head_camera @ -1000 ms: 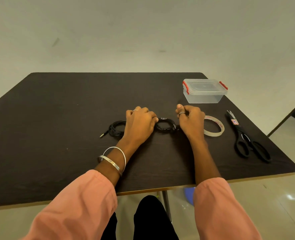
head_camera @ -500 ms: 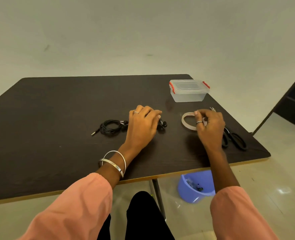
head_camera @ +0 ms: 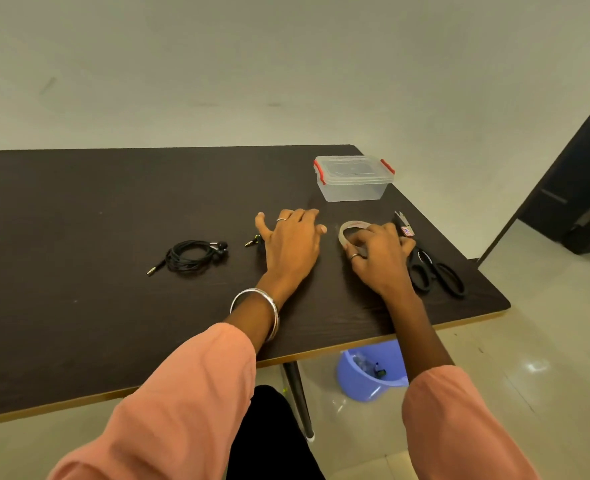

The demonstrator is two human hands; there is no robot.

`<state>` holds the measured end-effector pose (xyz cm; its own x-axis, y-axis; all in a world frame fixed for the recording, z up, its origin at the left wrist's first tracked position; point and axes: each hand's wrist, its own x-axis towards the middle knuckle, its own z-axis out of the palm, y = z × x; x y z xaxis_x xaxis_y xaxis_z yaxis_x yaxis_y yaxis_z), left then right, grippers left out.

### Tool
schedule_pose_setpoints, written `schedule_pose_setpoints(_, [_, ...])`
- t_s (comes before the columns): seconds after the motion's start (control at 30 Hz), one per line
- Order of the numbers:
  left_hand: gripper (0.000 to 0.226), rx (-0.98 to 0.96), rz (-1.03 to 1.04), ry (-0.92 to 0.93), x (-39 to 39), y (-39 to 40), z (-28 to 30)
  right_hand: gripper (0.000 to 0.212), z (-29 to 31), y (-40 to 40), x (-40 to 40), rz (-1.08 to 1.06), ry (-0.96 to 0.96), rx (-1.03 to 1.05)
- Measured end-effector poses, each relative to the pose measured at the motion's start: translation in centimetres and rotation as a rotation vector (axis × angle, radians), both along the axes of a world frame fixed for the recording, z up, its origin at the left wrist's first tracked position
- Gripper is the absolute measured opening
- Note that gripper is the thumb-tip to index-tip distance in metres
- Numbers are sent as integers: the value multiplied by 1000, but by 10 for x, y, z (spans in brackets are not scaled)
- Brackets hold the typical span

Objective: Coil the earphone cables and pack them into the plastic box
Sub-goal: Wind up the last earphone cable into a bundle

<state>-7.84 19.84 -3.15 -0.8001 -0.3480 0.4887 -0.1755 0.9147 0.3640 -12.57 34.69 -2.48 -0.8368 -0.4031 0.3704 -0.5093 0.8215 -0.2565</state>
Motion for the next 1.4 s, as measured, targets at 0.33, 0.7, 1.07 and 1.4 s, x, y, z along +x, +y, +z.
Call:
schedule_pose_setpoints(0.33, [59, -169, -95, -155, -7, -1, -2, 11, 1, 2, 2, -6, -56, -77])
schedule_pose_setpoints(0.7, [25, -269, -85, -125, -8, 0, -1, 10, 2, 1, 2, -17, -86, -60])
schedule_pose_setpoints(1.07, [22, -205, -100, -50, -2, -2, -2, 8, 4, -3, 2, -96, -110, -41])
schedule_pose_setpoints(1.4, [17, -71, -70, -41, 4, -3, 3, 23, -4, -9, -6, -241, -3, 16])
